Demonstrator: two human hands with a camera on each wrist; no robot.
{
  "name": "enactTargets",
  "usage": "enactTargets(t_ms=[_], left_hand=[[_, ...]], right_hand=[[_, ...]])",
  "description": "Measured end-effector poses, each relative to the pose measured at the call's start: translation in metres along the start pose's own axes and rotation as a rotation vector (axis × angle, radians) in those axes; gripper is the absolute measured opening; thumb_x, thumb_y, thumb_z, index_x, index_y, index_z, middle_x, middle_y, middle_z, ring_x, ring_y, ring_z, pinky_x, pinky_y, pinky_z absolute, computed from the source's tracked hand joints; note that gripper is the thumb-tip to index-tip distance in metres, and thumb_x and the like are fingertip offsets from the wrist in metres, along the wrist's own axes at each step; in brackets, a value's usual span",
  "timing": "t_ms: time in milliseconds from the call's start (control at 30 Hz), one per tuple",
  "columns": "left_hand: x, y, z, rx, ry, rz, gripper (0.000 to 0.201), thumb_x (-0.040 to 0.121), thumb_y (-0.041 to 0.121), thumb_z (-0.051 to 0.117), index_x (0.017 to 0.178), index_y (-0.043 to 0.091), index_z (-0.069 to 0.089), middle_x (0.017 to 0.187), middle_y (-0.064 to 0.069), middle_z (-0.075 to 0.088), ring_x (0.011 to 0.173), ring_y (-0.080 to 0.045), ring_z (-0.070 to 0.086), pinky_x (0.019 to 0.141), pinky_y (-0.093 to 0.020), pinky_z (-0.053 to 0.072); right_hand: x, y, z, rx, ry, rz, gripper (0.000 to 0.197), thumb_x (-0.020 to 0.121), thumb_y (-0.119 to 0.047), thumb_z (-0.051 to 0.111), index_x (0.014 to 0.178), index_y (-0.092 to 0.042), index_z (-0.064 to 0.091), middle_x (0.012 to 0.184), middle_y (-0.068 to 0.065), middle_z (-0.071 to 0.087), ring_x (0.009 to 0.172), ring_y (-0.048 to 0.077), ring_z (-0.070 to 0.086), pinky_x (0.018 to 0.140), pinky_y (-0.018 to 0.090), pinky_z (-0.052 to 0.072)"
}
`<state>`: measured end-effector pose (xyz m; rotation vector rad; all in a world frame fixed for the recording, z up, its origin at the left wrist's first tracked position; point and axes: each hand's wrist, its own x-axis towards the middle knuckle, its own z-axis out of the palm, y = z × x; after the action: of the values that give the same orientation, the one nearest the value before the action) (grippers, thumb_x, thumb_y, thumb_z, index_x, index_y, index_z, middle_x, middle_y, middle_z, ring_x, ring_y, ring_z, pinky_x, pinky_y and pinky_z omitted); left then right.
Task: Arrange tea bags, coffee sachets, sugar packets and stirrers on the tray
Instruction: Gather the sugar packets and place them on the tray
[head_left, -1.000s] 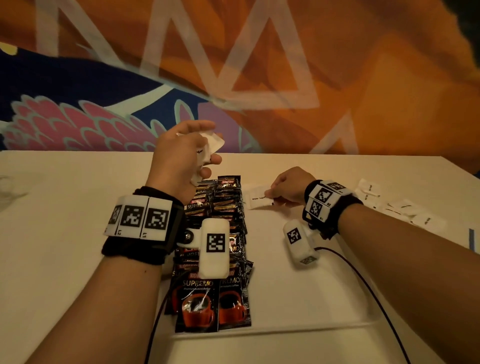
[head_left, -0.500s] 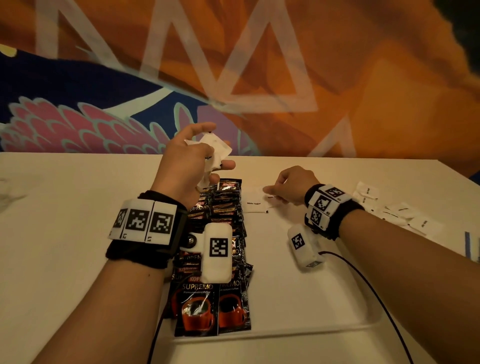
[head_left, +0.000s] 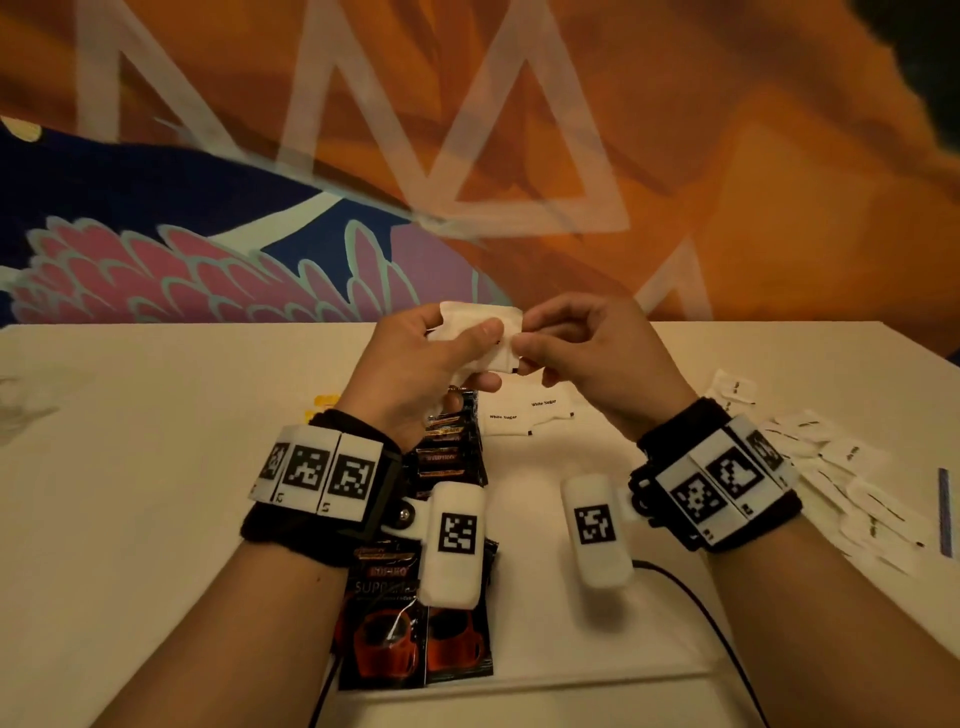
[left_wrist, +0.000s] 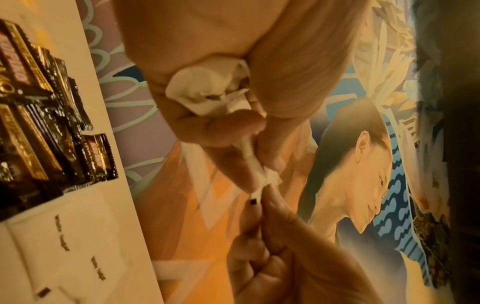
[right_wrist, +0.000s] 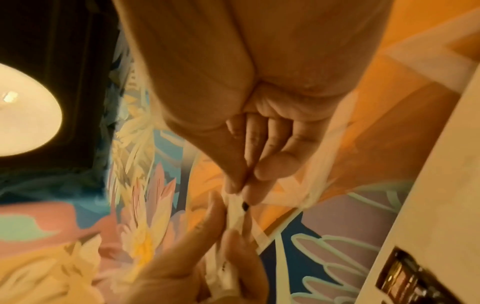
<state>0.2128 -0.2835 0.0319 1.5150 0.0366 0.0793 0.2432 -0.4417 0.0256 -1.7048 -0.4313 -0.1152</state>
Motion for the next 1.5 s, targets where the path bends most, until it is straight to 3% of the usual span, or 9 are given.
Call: enactTargets(t_ms=[167,433,533,700,833,1133,1300,1400,1500], left_hand=[[0.002,0.003,-0.005,-0.039,0.016,-0.021,0.018,0.094,0.025,0.058,0.105,0.013,0.064,0.089,-0.009,0.073,0.058,-0.016,0.066,0.039,-0.019,0.036],[0.003,-0.002,-0.002,0.023,0.065,0.008,0.008,0.089,0.020,0.065,0.095,0.015,0.066,0.082,-0.003,0.071,0.053,-0.013,0.065,0.040,-0.020,0.036],[0.006,0.000,-0.007,0.016,0.134,0.019,0.007,0.092,0.021,0.062,0.093,0.015,0.064,0.095,-0.008,0.070,0.059,-0.016,0.068,0.039,-0.020,0.036],[0.008,0.006,-0.020,-0.138,0.193,-0.048,0.010,0.098,0.018,0.049,0.094,0.017,0.059,0.104,-0.016,0.066,0.070,-0.025,0.069,0.036,-0.016,0.035],[0.009,0.005,-0.019,-0.092,0.166,-0.042,0.011,0.097,0.016,0.050,0.092,0.018,0.059,0.104,-0.014,0.066,0.072,-0.026,0.070,0.038,-0.017,0.036],[0.013,0.003,-0.020,-0.128,0.158,-0.065,0.017,0.094,0.008,0.045,0.090,0.018,0.058,0.110,-0.020,0.064,0.068,-0.027,0.067,0.039,-0.017,0.036],[0.013,0.002,-0.018,-0.137,0.126,-0.091,0.024,0.093,0.004,0.040,0.090,0.017,0.060,0.117,-0.021,0.059,0.070,-0.029,0.068,0.039,-0.018,0.038],[0.013,0.001,-0.018,-0.112,0.118,-0.084,0.023,0.094,0.004,0.042,0.091,0.017,0.061,0.116,-0.020,0.060,0.071,-0.029,0.069,0.040,-0.018,0.040],[0.014,0.000,-0.018,-0.066,0.116,-0.066,0.023,0.095,0.003,0.044,0.095,0.017,0.062,0.108,-0.016,0.063,0.072,-0.027,0.070,0.041,-0.020,0.041]], right_hand=[[0.003,0.009,0.000,0.100,0.074,0.063,0.016,0.080,0.004,0.071,0.077,-0.011,0.065,0.058,0.002,0.066,0.054,0.012,0.064,0.052,0.025,0.047],[0.004,0.013,0.001,0.035,0.016,0.060,0.011,0.079,-0.008,0.076,0.085,-0.011,0.066,0.070,0.004,0.068,0.063,0.016,0.061,0.054,0.027,0.048],[0.007,0.019,-0.009,0.026,0.100,0.076,0.011,0.080,-0.008,0.075,0.077,-0.015,0.067,0.071,0.009,0.067,0.066,0.019,0.059,0.052,0.027,0.045],[0.027,0.053,-0.033,-0.194,0.029,0.380,0.008,0.082,-0.013,0.073,0.081,-0.010,0.066,0.073,0.007,0.063,0.069,0.018,0.057,0.055,0.027,0.043],[0.042,0.074,-0.041,-0.421,-0.088,0.567,0.011,0.081,-0.019,0.076,0.078,-0.013,0.067,0.063,0.003,0.062,0.057,0.015,0.053,0.053,0.026,0.043],[0.048,0.083,-0.031,-0.603,-0.134,0.604,0.019,0.078,-0.023,0.079,0.073,-0.016,0.063,0.069,0.003,0.069,0.066,0.017,0.064,0.069,0.030,0.051],[0.048,0.076,-0.027,-0.806,-0.185,0.600,0.026,0.081,-0.032,0.075,0.086,-0.008,0.068,0.095,0.011,0.075,0.096,0.025,0.069,0.090,0.037,0.054],[0.047,0.072,-0.026,-0.881,-0.197,0.609,0.036,0.079,-0.035,0.075,0.098,-0.006,0.067,0.101,0.012,0.073,0.096,0.028,0.067,0.082,0.033,0.055],[0.044,0.059,-0.029,-0.886,-0.194,0.582,0.029,0.082,-0.035,0.072,0.090,-0.010,0.060,0.091,0.009,0.070,0.073,0.022,0.060,0.059,0.028,0.045]])
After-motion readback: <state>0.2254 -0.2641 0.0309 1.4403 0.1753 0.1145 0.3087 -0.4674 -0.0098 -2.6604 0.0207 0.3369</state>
